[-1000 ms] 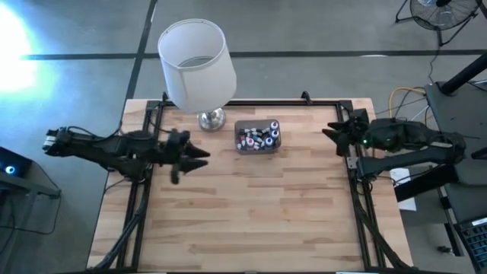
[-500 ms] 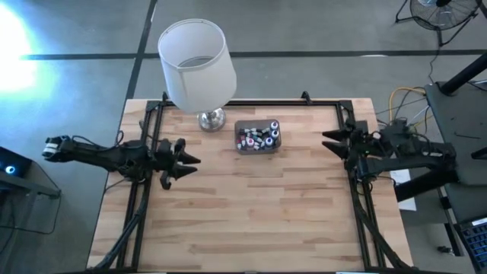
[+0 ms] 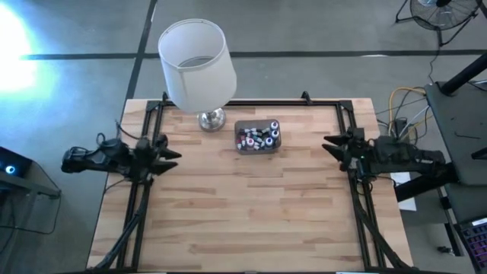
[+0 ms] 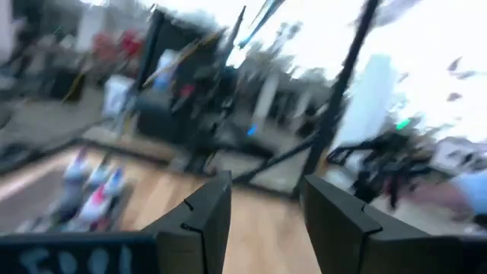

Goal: Pick & Place food coloring
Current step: Return to Home Position

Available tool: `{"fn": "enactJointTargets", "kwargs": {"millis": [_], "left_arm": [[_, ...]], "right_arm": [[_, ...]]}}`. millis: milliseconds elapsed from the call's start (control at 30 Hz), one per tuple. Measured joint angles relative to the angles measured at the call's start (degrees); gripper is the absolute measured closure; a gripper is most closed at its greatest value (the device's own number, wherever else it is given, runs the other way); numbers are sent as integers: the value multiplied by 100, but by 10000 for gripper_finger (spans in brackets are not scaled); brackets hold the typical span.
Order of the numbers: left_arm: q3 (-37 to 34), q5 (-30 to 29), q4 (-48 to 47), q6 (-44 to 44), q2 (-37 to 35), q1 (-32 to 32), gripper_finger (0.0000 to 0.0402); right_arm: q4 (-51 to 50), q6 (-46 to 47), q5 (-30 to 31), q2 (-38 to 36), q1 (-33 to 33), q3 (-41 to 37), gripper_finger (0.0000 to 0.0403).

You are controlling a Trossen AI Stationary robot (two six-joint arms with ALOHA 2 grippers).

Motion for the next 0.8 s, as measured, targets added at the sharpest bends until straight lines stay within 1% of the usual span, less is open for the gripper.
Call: {"fn": "enactJointTargets", "kwargs": {"millis": [67,133,233,367,500,567,633,733,800], "left_arm": [[-159,-196,-129,-48,-77,11,266],[-215,-239,-7,-373,-78,9,266],[-364,-242,7,-672,30,9,266],[-603,-213,1,-703,152,9,266],[-959,-197,-81,-704,205,9,266],[-1140,-181,103,-698,194,10,266],[-1271,33,454,-667,172,74,266],[-1278,103,462,-663,-54,161,266],[-1278,118,454,-663,-78,292,266]], "right_arm": [[-504,62,576,1,-4,3,202],[-879,250,1124,14,-3,-66,202],[-1222,374,1551,4,-6,-135,202],[-1265,372,1562,-62,0,-97,202],[-1229,374,1588,-108,11,244,202],[-1200,378,1587,-15,11,377,202],[-1203,375,1588,28,10,499,202],[-1192,376,1586,72,12,648,202],[-1194,376,1586,76,11,697,202]]}}
